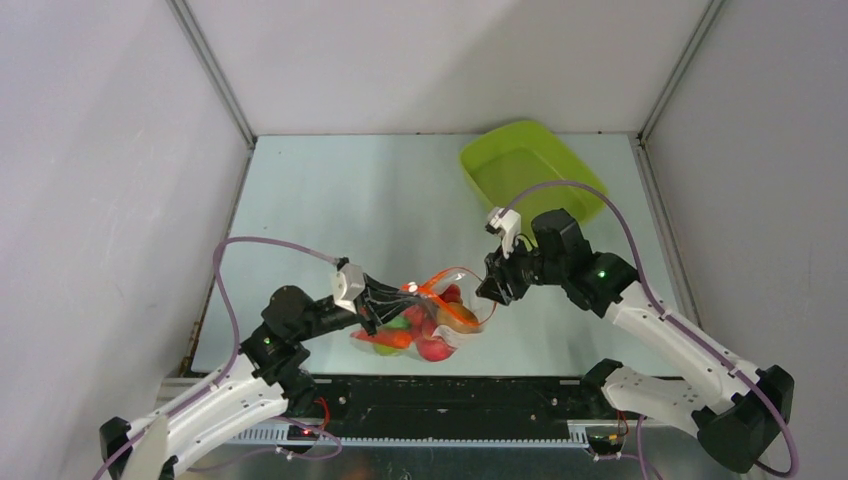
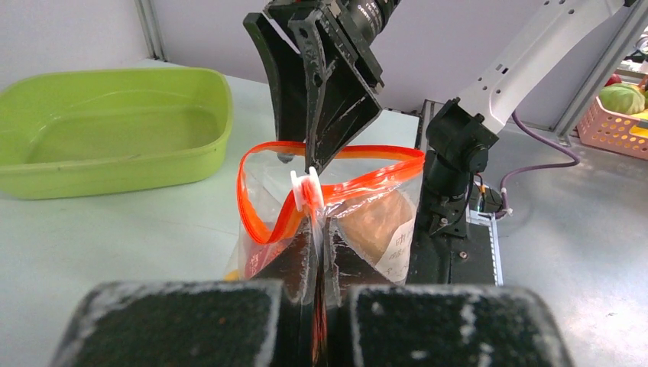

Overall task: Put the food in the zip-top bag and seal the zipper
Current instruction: Adjust the zipper food storage bag at the center of the board.

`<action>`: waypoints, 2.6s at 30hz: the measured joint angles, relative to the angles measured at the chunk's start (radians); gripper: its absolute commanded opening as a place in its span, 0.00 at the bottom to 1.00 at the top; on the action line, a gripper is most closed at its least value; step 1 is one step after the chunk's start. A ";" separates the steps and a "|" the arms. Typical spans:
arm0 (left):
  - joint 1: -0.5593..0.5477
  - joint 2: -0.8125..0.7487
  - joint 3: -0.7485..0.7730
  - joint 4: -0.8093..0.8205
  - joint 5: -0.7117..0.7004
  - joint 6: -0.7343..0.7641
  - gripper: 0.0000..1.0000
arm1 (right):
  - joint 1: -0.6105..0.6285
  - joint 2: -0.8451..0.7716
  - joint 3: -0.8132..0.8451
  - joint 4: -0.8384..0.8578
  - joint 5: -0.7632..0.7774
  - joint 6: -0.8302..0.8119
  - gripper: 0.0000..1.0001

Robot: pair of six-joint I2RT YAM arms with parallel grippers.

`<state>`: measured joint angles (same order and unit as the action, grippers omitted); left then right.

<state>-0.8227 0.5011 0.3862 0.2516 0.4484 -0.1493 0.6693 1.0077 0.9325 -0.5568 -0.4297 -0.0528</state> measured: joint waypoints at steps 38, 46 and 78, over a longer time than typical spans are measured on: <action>0.052 0.047 -0.100 0.145 -0.064 0.071 1.00 | -0.286 -0.120 -0.037 0.007 0.155 0.050 0.00; 0.134 0.327 0.013 0.219 0.119 0.100 1.00 | -0.288 -0.132 -0.037 0.006 0.131 0.026 0.00; 0.223 0.559 0.097 0.360 0.362 0.069 0.00 | -0.334 -0.195 -0.039 -0.030 0.177 -0.026 0.17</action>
<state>-0.5999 1.0603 0.4831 0.6113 0.8101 -0.0803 0.3351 0.8127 0.8932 -0.5865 -0.2527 -0.0788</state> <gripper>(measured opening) 0.005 0.083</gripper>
